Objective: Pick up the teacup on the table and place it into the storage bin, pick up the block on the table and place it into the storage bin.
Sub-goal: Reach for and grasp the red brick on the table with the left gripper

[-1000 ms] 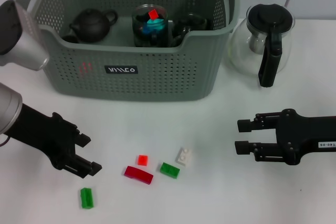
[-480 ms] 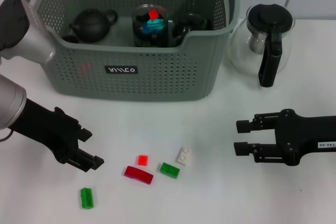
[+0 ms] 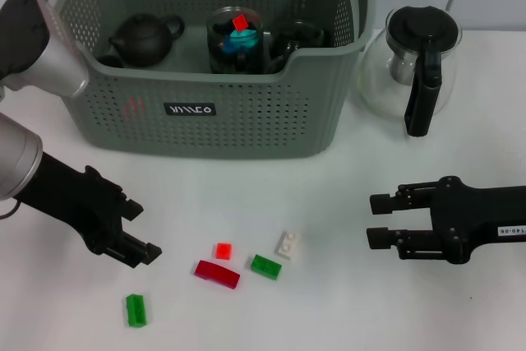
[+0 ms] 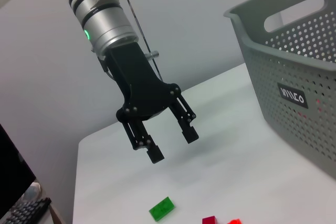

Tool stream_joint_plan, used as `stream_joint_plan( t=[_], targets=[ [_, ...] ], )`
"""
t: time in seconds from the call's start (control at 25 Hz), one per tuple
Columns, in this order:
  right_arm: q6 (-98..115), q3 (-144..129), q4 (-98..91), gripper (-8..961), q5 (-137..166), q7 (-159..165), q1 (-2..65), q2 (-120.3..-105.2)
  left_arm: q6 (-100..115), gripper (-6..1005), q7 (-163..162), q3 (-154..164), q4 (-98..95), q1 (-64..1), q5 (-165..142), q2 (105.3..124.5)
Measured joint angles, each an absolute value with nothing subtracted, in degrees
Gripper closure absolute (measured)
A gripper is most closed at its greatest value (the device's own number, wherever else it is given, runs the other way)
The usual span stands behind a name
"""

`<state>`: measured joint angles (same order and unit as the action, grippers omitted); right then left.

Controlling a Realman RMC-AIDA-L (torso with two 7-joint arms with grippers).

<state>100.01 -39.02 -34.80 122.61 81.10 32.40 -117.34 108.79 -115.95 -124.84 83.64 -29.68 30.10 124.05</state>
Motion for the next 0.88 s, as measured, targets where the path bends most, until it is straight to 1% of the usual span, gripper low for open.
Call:
stream_joint_plan(
  t=[0.88],
  targets=[
    [99.7, -39.1, -34.8, 361, 122.6, 81.1, 32.2, -117.26, 109.3, 353, -116.2, -123.3, 84.2, -29.8, 30.0, 124.08]
  ],
)
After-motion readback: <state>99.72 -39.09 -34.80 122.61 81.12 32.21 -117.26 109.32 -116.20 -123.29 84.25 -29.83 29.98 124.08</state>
